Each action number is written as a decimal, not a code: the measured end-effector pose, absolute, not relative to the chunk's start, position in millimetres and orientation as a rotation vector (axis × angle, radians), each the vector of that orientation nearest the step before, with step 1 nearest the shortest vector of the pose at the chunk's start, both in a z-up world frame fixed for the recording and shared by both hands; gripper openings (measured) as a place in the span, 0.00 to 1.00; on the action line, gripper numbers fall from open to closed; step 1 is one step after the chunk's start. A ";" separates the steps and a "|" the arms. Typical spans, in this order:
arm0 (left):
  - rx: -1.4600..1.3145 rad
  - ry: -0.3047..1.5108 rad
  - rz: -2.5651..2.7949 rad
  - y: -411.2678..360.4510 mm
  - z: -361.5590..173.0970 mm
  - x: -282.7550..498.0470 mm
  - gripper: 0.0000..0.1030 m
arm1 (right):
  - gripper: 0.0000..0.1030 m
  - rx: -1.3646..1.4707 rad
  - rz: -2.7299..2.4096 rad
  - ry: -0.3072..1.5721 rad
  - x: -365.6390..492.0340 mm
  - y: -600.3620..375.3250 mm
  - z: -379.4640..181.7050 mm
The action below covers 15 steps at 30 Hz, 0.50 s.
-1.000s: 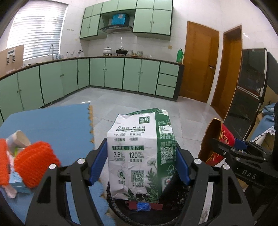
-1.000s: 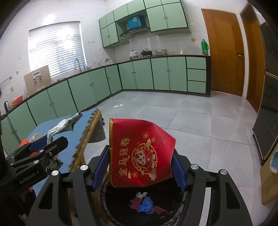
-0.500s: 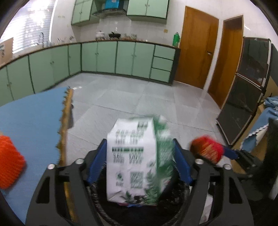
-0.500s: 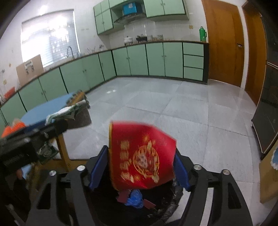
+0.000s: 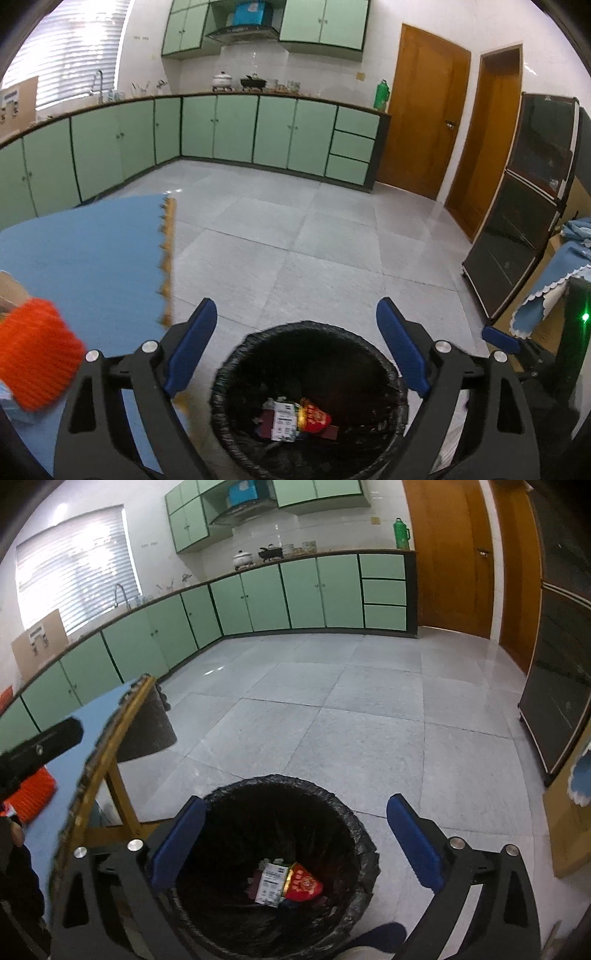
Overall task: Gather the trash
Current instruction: 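Carry milk carton and red packet over the black bin and open both tools, then grasp an orange foam net with the left tool while the right grasps another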
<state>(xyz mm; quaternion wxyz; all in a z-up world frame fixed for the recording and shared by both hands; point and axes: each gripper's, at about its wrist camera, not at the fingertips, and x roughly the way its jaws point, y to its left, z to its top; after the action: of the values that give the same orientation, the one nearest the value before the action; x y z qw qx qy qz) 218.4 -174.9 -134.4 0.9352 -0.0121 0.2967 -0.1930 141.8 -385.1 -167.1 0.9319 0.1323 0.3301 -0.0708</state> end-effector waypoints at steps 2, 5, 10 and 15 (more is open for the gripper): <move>-0.027 0.593 -0.370 -160.2 -125.8 212.4 0.84 | 0.94 0.277 -0.134 0.656 136.1 -378.1 -155.2; -0.035 0.573 -0.337 -136.8 -112.6 202.8 0.84 | 0.94 0.273 -0.108 0.632 131.4 -365.4 -139.6; -0.031 0.542 -0.279 -101.6 -94.7 183.3 0.85 | 0.94 0.260 -0.047 0.584 125.8 -329.8 -115.7; -0.034 0.522 -0.206 -62.3 -84.9 165.4 0.86 | 0.94 0.235 0.016 0.563 128.6 -290.6 -103.1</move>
<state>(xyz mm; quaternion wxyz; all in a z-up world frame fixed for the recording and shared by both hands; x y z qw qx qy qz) 165.4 -62.3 -84.9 0.9608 -0.0166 0.2574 -0.1014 128.6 -290.6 -103.1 0.9539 0.1158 0.2769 0.0079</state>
